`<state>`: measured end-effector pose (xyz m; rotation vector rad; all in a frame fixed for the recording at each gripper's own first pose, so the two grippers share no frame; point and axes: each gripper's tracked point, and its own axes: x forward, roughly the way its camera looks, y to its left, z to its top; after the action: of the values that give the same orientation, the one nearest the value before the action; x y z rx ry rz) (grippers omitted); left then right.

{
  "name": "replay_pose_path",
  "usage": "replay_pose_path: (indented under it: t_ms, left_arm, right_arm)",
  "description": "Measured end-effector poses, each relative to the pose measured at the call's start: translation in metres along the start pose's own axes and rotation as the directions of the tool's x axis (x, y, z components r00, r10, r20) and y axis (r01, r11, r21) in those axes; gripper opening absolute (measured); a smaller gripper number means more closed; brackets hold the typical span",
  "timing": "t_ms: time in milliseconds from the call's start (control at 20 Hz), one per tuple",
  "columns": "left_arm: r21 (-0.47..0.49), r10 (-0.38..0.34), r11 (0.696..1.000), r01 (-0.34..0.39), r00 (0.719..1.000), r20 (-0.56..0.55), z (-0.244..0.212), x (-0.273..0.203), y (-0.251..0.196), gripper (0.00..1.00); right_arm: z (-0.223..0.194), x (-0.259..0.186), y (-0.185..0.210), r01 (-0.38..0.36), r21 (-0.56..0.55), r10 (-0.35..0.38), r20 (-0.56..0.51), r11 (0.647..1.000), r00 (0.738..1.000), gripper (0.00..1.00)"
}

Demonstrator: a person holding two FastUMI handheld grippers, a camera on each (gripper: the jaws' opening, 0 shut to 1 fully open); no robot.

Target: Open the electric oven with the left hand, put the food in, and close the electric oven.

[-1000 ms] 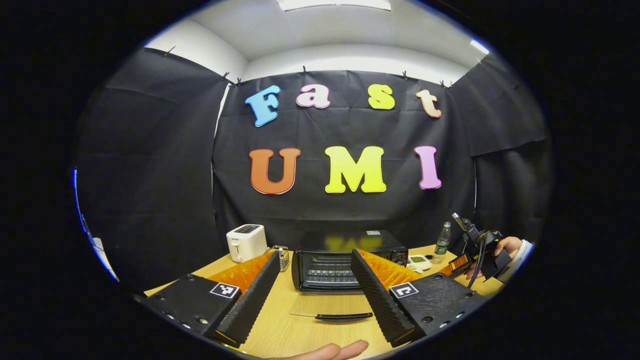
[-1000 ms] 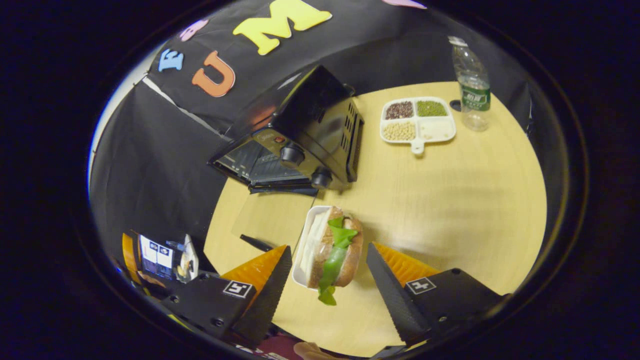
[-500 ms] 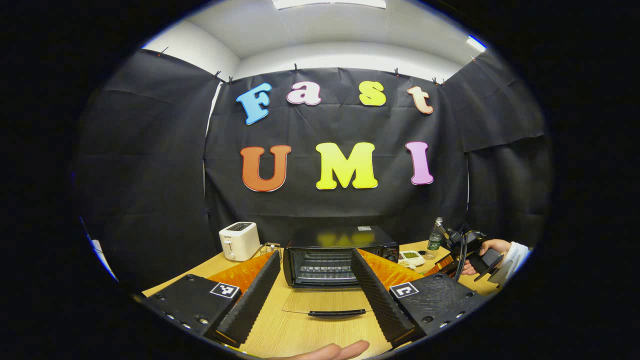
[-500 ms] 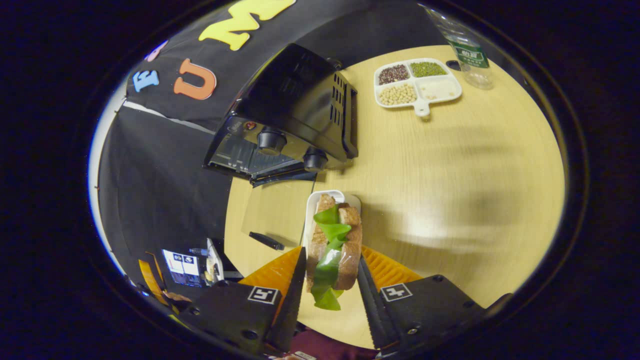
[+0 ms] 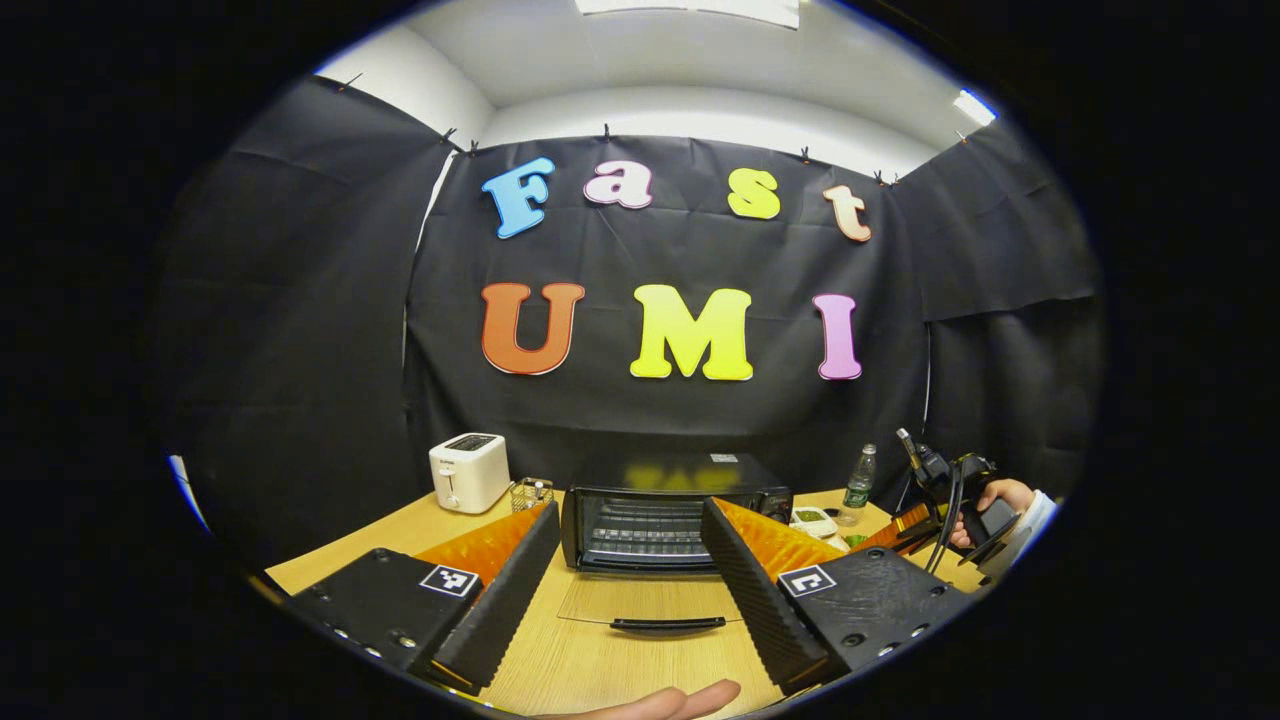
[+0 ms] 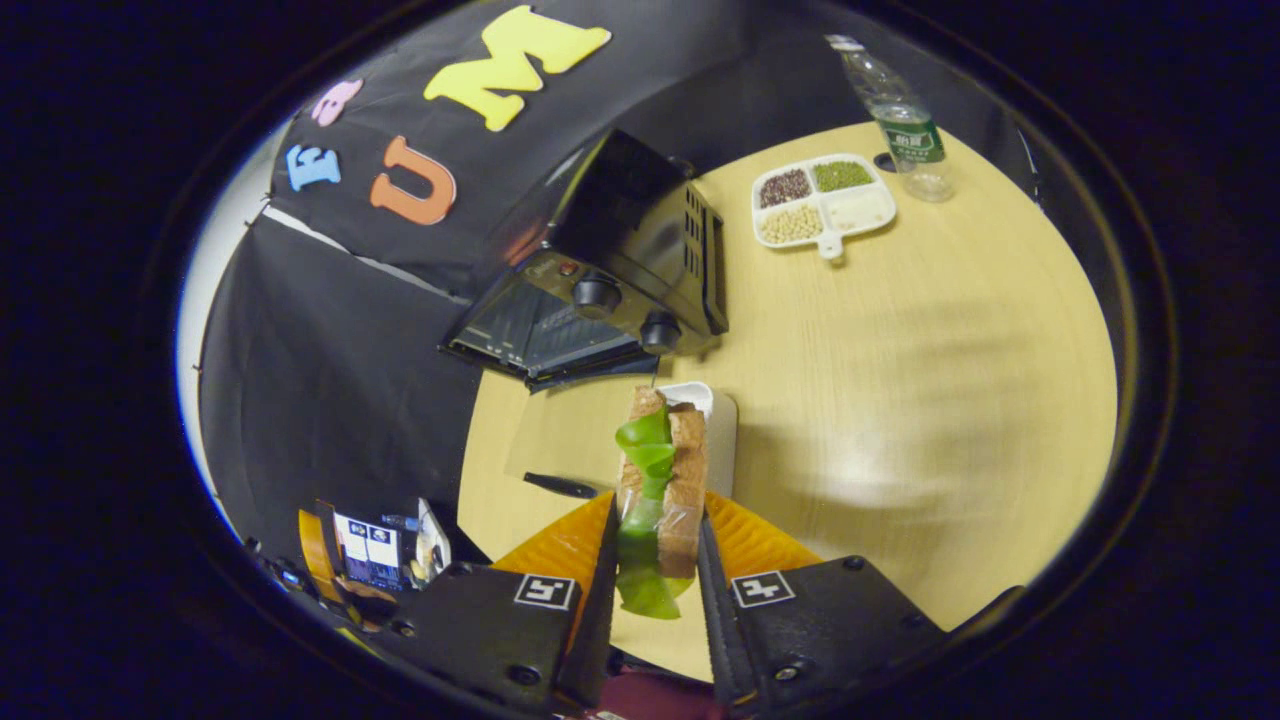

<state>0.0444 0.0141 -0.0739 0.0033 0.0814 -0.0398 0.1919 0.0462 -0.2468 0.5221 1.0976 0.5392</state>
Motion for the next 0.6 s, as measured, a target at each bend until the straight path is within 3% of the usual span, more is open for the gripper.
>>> replay_pose_path:
  t_ms: [50,100,400,600]
  left_arm:
    - [0.002,-0.005,1.0,0.005,1.0,-0.01,-0.002,0.0,0.002,0.83]
    - [0.003,-0.005,1.0,0.005,1.0,-0.016,-0.004,0.001,0.005,0.93]
    - [-0.039,-0.032,0.999,0.032,0.999,-0.006,0.0,-0.008,0.017,0.93]
    - [-0.055,-0.024,0.998,0.024,1.0,0.002,0.001,-0.014,0.033,0.93]
  right_arm:
    - [-0.004,-0.003,0.007,-0.019,0.013,0.019,0.023,1.0,1.0,0.43]
    - [-0.008,-0.004,0.013,-0.036,0.022,0.035,0.05,0.999,0.998,0.43]
    - [-0.033,0.012,0.046,-0.058,0.011,0.055,0.195,0.998,0.979,0.43]
    - [-0.033,0.041,0.088,-0.171,0.056,0.145,0.31,0.984,0.94,0.43]
